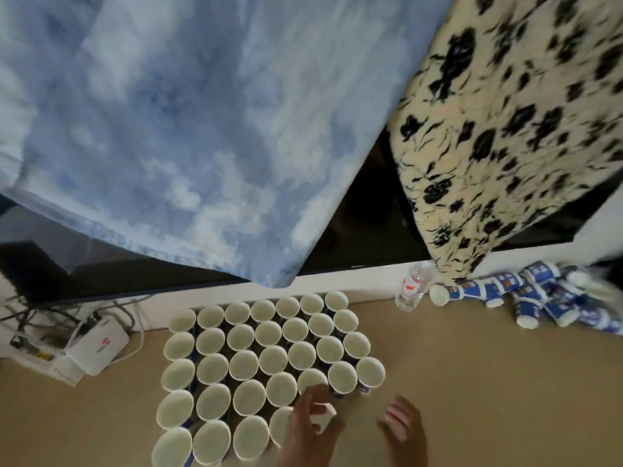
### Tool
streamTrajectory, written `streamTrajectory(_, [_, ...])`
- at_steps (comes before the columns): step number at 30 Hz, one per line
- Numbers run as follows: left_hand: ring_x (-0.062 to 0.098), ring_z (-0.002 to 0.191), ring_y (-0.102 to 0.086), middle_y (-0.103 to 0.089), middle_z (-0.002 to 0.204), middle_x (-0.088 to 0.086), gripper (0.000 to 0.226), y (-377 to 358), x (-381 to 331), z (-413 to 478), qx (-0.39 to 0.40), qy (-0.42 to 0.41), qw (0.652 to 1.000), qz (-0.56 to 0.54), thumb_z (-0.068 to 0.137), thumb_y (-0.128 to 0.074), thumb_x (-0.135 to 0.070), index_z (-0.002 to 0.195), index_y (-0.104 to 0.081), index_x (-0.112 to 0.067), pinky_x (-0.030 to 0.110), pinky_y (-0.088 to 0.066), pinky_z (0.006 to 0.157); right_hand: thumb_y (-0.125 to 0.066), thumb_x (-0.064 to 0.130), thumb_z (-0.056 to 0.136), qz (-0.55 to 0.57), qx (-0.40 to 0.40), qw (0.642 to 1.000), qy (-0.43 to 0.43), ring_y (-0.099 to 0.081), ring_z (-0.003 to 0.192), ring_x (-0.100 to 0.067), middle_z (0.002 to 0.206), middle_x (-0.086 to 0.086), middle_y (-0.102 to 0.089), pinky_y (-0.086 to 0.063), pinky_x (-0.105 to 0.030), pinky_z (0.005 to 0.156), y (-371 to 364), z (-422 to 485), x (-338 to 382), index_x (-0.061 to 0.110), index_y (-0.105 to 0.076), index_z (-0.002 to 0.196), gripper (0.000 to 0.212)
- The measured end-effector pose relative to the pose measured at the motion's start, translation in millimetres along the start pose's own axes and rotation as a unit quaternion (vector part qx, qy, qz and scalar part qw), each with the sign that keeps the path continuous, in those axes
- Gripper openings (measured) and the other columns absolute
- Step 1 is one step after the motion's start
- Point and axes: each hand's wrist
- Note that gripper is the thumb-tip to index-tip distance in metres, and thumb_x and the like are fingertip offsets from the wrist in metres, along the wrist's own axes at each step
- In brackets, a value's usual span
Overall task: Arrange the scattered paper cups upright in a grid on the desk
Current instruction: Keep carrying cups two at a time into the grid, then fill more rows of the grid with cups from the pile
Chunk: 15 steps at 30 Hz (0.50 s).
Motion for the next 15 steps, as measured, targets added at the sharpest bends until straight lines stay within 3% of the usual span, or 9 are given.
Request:
streamTrajectory(1, [0.005, 0.087, -0.067, -0.072, 0.097, -0.011, 0.054, -6.7, -12.5, 5.0, 0.008, -0.011, 1.000, -0.007, 0.052, -0.074, -0.042, 0.103, -0.064, -0.031, 0.014, -0.048, 0.061, -0.085, 0.011, 0.046, 0.017, -0.017, 0.999, 0.024, -0.069, 0.086, 0.000, 0.105, 0.008, -0.073, -0.052, -0.006, 0.073, 5.8, 2.9, 19.7, 0.023, -0.074, 0.110, 0.066])
streamTrajectory(2, [0.005, 0.087, -0.067, -0.071, 0.099, -0.007, 0.055, -13.3, -24.1, 9.1, 0.013, -0.025, 0.999, -0.016, 0.052, -0.075, -0.045, 0.103, -0.065, -0.029, 0.017, -0.050, 0.063, -0.087, 0.015, 0.051, 0.033, -0.024, 0.998, 0.037, -0.069, 0.090, -0.009, 0.109, -0.003, -0.071, -0.053, -0.009, 0.077, 10.9, 5.4, 42.9, 0.030, -0.073, 0.109, 0.062])
streamTrajectory(4, [0.017, 0.094, -0.067, -0.069, 0.104, -0.001, 0.047, -29.9, -50.4, 13.4, 0.028, -0.061, 0.998, -0.020, 0.063, -0.080, -0.038, 0.106, -0.065, -0.031, 0.024, -0.054, 0.065, -0.081, -0.008, 0.068, 0.103, -0.038, 0.993, 0.047, -0.068, 0.092, -0.018, 0.113, -0.022, -0.064, -0.055, -0.014, 0.078, 26.1, 12.0, 89.2, 0.029, -0.067, 0.107, 0.055])
streamTrajectory(6, [0.019, 0.099, -0.066, -0.069, 0.107, -0.001, 0.037, -48.2, -77.7, 12.9, 0.035, -0.093, 0.995, -0.020, 0.075, -0.078, -0.027, 0.109, -0.064, -0.028, 0.021, -0.054, 0.067, -0.066, -0.024, 0.077, 0.159, -0.032, 0.986, 0.044, -0.065, 0.097, -0.023, 0.114, -0.020, -0.063, -0.056, -0.020, 0.078, 46.1, 21.1, 125.6, 0.024, -0.060, 0.111, 0.059])
streamTrajectory(10, [0.012, 0.100, -0.065, -0.069, 0.106, -0.006, 0.031, -88.1, -126.4, 5.6, 0.030, -0.152, 0.988, -0.027, 0.080, -0.077, -0.019, 0.106, -0.063, -0.029, 0.026, -0.051, 0.085, -0.066, -0.020, 0.080, 0.197, -0.032, 0.977, 0.071, -0.065, 0.102, -0.022, 0.112, -0.009, -0.063, -0.054, -0.029, 0.084, 84.6, 33.1, 181.7, 0.021, -0.060, 0.110, 0.051])
streamTrajectory(15, [0.010, 0.102, -0.064, -0.068, 0.111, -0.009, 0.033, -146.8, -165.1, -18.4, 0.030, -0.215, 0.976, -0.009, 0.087, -0.073, -0.016, 0.116, -0.061, -0.026, 0.023, -0.050, 0.086, -0.071, -0.011, 0.081, 0.210, -0.023, 0.974, 0.086, -0.066, 0.100, -0.017, 0.112, -0.007, -0.063, -0.053, -0.017, 0.077, 142.1, 39.9, 205.9, 0.010, -0.059, 0.119, 0.045])
Point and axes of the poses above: each hand's wrist, its own z-axis towards the middle knuckle, its own y-axis out of the back of the hand, x = y × z
